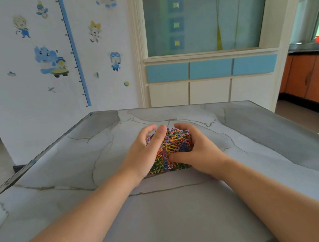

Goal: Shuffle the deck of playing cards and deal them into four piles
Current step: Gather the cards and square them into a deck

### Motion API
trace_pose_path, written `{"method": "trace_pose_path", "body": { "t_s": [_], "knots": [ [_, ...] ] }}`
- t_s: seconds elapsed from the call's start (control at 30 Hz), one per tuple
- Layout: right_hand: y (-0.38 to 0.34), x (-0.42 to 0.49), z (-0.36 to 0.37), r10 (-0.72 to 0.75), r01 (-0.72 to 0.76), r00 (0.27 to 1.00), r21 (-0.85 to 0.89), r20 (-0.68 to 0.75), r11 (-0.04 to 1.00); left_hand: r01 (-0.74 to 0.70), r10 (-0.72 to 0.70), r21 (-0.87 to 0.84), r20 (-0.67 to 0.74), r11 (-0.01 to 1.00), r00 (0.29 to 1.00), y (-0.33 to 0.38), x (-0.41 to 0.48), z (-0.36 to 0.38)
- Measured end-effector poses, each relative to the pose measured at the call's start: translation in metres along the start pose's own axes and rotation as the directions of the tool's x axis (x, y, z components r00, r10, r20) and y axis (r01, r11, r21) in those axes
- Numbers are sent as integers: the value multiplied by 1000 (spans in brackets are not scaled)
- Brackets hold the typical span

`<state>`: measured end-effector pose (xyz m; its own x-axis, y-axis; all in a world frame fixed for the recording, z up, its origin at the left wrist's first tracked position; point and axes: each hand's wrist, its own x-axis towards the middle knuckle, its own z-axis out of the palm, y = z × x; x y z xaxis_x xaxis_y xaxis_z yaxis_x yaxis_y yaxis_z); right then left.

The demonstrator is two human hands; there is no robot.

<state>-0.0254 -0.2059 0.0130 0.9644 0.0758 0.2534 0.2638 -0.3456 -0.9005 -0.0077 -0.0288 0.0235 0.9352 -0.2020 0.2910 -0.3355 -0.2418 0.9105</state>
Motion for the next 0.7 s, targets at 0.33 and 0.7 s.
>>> {"method": "trace_pose_path", "body": {
  "t_s": [0.33, 0.7],
  "knots": [
    [-9, -6, 18, -34, 34, 999, -13, -34, 999, 149, -252, -360, -259, 921, 933, 7, -5, 29],
    [-9, -7, 21, -96, 83, 989, -112, -113, 990, 130, -229, -337, -274, 933, 934, 14, -7, 23]
  ]
}}
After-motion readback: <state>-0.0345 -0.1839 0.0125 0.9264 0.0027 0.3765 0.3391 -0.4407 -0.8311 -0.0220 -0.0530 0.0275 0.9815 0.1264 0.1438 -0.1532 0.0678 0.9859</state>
